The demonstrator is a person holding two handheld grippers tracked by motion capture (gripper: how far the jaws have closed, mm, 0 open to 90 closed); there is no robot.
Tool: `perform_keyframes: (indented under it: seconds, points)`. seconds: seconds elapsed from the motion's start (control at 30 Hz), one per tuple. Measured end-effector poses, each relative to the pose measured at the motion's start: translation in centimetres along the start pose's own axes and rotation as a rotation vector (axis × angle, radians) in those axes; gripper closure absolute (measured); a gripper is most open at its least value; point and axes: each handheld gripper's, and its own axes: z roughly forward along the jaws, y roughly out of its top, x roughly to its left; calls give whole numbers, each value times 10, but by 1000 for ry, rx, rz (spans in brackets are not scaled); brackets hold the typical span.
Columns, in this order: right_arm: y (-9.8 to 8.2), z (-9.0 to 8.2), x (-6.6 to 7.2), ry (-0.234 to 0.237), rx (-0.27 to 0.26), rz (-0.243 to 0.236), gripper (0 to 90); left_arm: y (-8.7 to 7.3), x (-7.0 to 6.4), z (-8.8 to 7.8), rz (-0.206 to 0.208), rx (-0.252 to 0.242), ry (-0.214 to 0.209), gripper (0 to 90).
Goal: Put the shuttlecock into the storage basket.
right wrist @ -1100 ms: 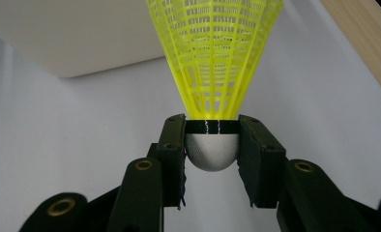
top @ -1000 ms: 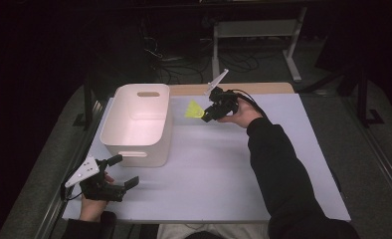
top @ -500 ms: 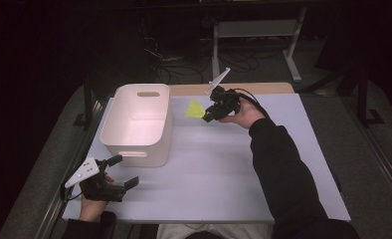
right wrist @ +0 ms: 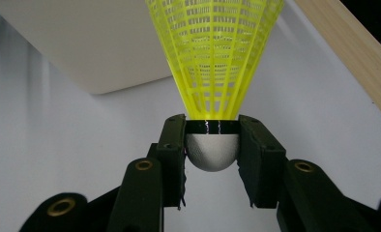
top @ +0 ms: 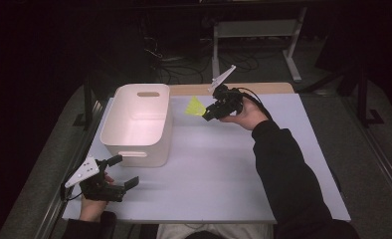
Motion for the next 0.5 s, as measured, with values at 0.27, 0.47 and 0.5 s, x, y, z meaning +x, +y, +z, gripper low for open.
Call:
perform_keyframes:
  seconds: [0.27, 0.47, 0.5]
  points:
    - [-1, -4, 4, 0, -4, 24, 632, 0, 0, 0, 0, 1, -1, 0]
    - [2, -7, 11, 6, -7, 17, 632, 0, 0, 0, 2, 1, 0, 0]
    - [3, -8, 12, 8, -9, 17, 632, 0, 0, 0, 2, 1, 0, 0]
